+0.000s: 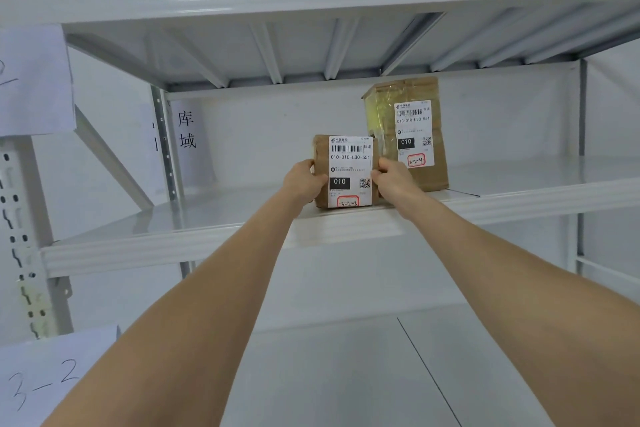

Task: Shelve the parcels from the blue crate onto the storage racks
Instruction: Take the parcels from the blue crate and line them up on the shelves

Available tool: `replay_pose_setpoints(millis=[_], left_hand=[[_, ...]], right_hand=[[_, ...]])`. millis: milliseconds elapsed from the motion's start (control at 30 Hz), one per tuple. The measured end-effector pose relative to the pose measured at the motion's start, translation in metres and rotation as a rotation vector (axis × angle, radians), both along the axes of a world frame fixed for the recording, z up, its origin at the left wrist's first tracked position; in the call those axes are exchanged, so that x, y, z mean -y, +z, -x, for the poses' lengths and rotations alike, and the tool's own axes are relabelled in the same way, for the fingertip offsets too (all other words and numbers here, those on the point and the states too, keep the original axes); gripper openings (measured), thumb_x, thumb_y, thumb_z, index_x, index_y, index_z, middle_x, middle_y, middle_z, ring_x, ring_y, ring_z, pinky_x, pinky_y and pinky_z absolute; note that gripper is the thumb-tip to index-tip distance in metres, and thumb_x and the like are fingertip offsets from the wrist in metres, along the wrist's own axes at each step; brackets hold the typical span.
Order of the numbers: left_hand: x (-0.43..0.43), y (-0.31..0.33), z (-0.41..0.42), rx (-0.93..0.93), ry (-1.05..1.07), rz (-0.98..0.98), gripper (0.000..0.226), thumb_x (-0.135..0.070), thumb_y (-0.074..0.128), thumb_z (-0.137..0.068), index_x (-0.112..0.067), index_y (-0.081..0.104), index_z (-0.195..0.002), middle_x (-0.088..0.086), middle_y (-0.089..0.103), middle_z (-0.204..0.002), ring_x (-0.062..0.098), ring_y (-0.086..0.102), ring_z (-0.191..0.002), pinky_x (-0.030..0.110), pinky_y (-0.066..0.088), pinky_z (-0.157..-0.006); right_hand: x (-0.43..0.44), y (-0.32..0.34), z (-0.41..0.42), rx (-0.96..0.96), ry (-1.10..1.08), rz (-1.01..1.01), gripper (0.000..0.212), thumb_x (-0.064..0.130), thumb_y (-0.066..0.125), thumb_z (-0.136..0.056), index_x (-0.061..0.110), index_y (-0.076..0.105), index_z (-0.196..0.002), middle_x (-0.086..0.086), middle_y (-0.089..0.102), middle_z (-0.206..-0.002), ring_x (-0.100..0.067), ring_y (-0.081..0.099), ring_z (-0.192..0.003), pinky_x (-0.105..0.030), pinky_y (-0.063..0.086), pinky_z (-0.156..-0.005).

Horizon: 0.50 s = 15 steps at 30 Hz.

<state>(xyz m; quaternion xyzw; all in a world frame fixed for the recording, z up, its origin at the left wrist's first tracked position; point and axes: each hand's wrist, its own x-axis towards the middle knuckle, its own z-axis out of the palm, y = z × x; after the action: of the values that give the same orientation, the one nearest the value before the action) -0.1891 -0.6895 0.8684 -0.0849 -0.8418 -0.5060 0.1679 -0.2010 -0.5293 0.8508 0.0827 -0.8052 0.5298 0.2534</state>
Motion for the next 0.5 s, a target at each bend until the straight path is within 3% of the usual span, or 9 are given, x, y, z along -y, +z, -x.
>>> replay_pose_setpoints(millis=[100,167,233,367,500], left_hand=[[-0.002,0.004,0.003,0.015,0.034,-0.002,0.061,-0.013,0.057,-0.089,-0.012,0.031,-0.145,0.014,0.056,-0.127,0.030,0.058,-0.111,0.037,0.052,-0.081],[-0.005,0.007,0.005,0.021,0.053,0.011,0.061,-0.013,0.059,-0.088,-0.009,0.031,-0.143,0.015,0.056,-0.126,0.029,0.060,-0.104,0.036,0.052,-0.078],[-0.008,0.010,0.005,0.024,0.071,0.017,0.055,-0.012,0.060,-0.088,-0.008,0.037,-0.137,0.015,0.057,-0.121,0.027,0.059,-0.096,0.035,0.052,-0.077],[-0.011,0.015,0.007,0.012,0.121,0.051,0.022,-0.010,0.061,-0.085,-0.008,0.055,-0.106,0.013,0.062,-0.107,0.028,0.061,-0.094,0.033,0.055,-0.070],[-0.009,0.016,0.008,-0.002,0.152,0.039,0.018,-0.010,0.063,-0.083,-0.003,0.061,-0.100,0.013,0.063,-0.101,0.028,0.061,-0.086,0.029,0.054,-0.059]], right_hand=[[-0.003,0.000,0.003,-0.042,-0.093,-0.041,0.025,0.009,0.049,-0.094,0.013,0.061,-0.116,-0.007,0.064,-0.119,-0.021,0.056,-0.098,-0.028,0.043,-0.076],[-0.004,0.001,0.003,-0.050,-0.193,-0.059,0.026,0.012,0.054,-0.091,0.015,0.059,-0.116,-0.004,0.065,-0.117,-0.022,0.057,-0.104,-0.027,0.041,-0.078],[-0.005,0.001,0.003,-0.055,-0.270,-0.079,0.025,0.016,0.056,-0.090,0.016,0.059,-0.115,-0.004,0.065,-0.115,-0.023,0.057,-0.109,-0.027,0.040,-0.080],[-0.003,0.002,0.001,-0.056,-0.309,-0.089,0.022,0.017,0.053,-0.092,0.017,0.063,-0.111,-0.005,0.066,-0.112,-0.023,0.058,-0.102,-0.027,0.040,-0.075],[-0.001,0.004,0.000,-0.040,-0.285,-0.074,0.021,0.018,0.054,-0.093,0.017,0.066,-0.110,-0.004,0.067,-0.111,-0.022,0.059,-0.100,-0.024,0.038,-0.072]])
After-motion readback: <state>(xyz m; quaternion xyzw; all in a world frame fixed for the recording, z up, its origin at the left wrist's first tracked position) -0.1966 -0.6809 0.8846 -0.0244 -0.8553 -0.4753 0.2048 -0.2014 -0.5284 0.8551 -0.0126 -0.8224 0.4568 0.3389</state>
